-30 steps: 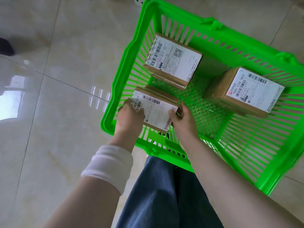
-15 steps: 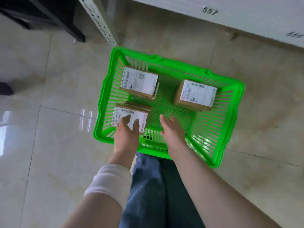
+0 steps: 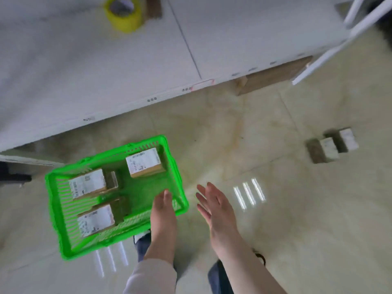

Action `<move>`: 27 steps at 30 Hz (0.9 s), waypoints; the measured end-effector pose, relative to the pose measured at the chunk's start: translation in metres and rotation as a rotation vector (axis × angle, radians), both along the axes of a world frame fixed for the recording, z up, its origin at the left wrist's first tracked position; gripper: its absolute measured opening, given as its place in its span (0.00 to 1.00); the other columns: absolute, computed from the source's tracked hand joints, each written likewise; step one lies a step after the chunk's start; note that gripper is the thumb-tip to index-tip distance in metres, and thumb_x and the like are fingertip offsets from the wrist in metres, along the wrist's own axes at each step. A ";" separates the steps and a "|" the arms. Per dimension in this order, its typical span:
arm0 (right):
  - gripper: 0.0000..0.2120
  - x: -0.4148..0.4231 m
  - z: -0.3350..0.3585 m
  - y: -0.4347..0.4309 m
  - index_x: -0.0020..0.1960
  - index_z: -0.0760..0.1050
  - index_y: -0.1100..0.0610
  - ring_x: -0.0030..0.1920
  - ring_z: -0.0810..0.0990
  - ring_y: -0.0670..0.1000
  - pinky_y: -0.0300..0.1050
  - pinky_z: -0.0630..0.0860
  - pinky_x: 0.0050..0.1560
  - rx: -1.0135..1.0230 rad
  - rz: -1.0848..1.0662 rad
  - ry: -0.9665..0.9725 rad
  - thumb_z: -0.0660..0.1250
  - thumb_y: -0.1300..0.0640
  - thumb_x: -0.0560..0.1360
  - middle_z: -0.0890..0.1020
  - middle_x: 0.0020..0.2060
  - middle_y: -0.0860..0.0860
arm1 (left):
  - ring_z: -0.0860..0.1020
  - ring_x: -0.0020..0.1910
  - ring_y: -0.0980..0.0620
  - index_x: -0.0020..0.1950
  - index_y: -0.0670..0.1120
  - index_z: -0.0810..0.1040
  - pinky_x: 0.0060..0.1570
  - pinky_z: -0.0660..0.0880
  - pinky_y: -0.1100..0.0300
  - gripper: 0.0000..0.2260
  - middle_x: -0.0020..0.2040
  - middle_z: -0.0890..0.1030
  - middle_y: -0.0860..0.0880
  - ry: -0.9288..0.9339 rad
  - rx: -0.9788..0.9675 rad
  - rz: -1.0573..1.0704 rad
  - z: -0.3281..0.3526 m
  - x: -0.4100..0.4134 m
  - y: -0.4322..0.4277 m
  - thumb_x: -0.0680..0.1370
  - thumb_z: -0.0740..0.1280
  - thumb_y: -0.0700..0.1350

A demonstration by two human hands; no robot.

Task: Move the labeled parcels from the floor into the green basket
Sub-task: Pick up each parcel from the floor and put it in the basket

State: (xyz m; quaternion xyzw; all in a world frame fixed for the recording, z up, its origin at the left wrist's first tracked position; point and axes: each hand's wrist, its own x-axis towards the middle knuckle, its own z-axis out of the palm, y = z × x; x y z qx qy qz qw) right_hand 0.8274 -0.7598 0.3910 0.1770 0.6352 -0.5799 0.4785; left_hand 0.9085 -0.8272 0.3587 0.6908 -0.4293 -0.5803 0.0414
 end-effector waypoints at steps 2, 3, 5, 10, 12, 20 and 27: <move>0.13 -0.040 0.011 0.054 0.62 0.70 0.55 0.59 0.78 0.53 0.41 0.75 0.54 -0.005 -0.077 0.014 0.61 0.56 0.78 0.80 0.56 0.53 | 0.73 0.64 0.43 0.64 0.40 0.72 0.67 0.67 0.47 0.17 0.64 0.76 0.41 -0.006 0.013 -0.078 0.007 -0.047 0.042 0.80 0.56 0.47; 0.13 -0.061 0.016 0.082 0.62 0.70 0.54 0.59 0.78 0.53 0.40 0.75 0.54 -0.008 -0.102 0.024 0.61 0.56 0.77 0.80 0.57 0.53 | 0.73 0.64 0.43 0.64 0.40 0.72 0.67 0.67 0.47 0.17 0.64 0.76 0.40 0.008 0.028 -0.093 0.010 -0.071 0.065 0.80 0.56 0.48; 0.13 -0.103 0.026 0.137 0.62 0.69 0.54 0.60 0.77 0.53 0.40 0.75 0.54 -0.009 -0.138 0.035 0.61 0.56 0.77 0.79 0.58 0.53 | 0.73 0.65 0.42 0.64 0.42 0.72 0.68 0.66 0.47 0.16 0.64 0.75 0.40 0.042 0.072 -0.114 0.016 -0.116 0.114 0.80 0.57 0.48; 0.17 -0.211 0.042 0.254 0.66 0.68 0.56 0.61 0.76 0.53 0.44 0.72 0.62 0.022 -0.293 0.114 0.61 0.56 0.78 0.79 0.58 0.54 | 0.73 0.60 0.47 0.66 0.46 0.71 0.67 0.66 0.51 0.16 0.64 0.75 0.44 0.157 0.169 -0.243 0.038 -0.235 0.227 0.80 0.57 0.49; 0.16 -0.246 0.046 0.283 0.66 0.69 0.57 0.61 0.76 0.54 0.47 0.70 0.65 0.019 -0.374 0.109 0.60 0.57 0.78 0.79 0.58 0.54 | 0.73 0.60 0.48 0.66 0.47 0.70 0.67 0.66 0.52 0.17 0.64 0.75 0.47 0.196 0.177 -0.279 0.050 -0.279 0.259 0.80 0.56 0.50; 0.19 -0.406 0.076 0.320 0.66 0.70 0.57 0.62 0.77 0.51 0.46 0.71 0.64 0.040 -0.307 0.150 0.64 0.53 0.77 0.78 0.61 0.52 | 0.71 0.58 0.53 0.67 0.48 0.70 0.61 0.66 0.58 0.20 0.63 0.75 0.51 0.235 0.200 -0.381 0.088 -0.441 0.315 0.79 0.55 0.55; 0.17 -0.555 0.064 0.377 0.64 0.70 0.54 0.61 0.77 0.50 0.46 0.71 0.65 0.065 -0.365 0.191 0.63 0.51 0.77 0.79 0.60 0.51 | 0.72 0.59 0.51 0.65 0.48 0.71 0.63 0.67 0.57 0.17 0.62 0.75 0.49 0.256 0.191 -0.448 0.071 -0.594 0.366 0.79 0.56 0.53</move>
